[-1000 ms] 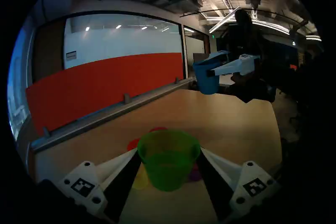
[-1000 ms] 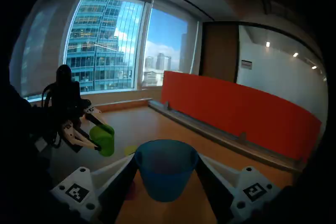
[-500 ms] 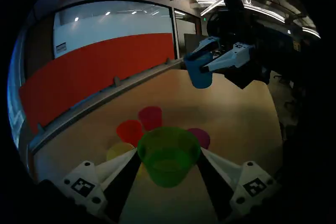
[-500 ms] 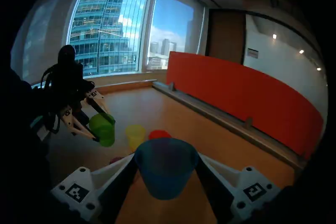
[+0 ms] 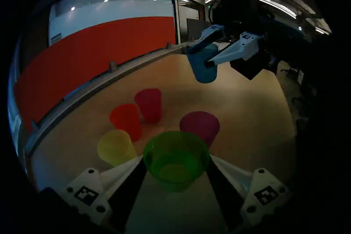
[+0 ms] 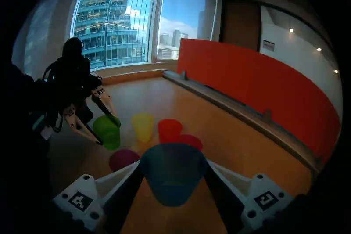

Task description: Pour water

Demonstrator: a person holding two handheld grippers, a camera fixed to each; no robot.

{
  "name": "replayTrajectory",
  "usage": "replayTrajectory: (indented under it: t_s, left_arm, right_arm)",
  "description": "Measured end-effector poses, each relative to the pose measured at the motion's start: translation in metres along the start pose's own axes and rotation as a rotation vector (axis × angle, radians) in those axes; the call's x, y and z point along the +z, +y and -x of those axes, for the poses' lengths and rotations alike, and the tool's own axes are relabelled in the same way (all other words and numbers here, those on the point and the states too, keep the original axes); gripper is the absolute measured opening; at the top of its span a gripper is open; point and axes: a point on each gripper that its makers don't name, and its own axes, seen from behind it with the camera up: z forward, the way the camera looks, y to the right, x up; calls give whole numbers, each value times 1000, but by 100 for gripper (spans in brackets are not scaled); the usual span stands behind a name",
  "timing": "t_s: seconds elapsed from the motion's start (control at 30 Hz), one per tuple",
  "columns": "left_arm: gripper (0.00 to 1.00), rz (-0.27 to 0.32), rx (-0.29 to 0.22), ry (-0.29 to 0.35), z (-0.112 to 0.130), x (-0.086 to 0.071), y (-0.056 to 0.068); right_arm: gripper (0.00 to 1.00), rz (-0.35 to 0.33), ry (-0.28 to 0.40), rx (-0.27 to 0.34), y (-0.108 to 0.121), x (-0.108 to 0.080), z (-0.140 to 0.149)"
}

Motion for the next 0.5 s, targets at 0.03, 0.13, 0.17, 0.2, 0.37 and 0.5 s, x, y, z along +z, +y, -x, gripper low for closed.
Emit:
replayTrajectory:
  t_s: [0.03, 0.13, 0.17, 0.2, 0.37, 0.5]
  left_arm:
    - [87, 3, -2, -4, 2, 1, 1]
    - [87, 13, -6, -16, 7, 6, 3]
    - [87, 15, -6, -19, 9, 7, 3]
    - [87, 17, -7, -21, 10, 8, 4]
    - [87, 24, -20, -27, 16, 15, 3]
    - [87, 27, -30, -30, 20, 20, 3]
  right_arm:
    - [92, -3, -6, -1, -1, 1, 3]
    - [92, -9, -23, -2, -2, 5, 11]
    - [92, -10, -28, -2, -2, 6, 13]
    - [92, -11, -33, -2, -3, 7, 16]
    - [92, -14, -41, 8, -3, 9, 22]
    - [92, -12, -46, 15, -2, 10, 26]
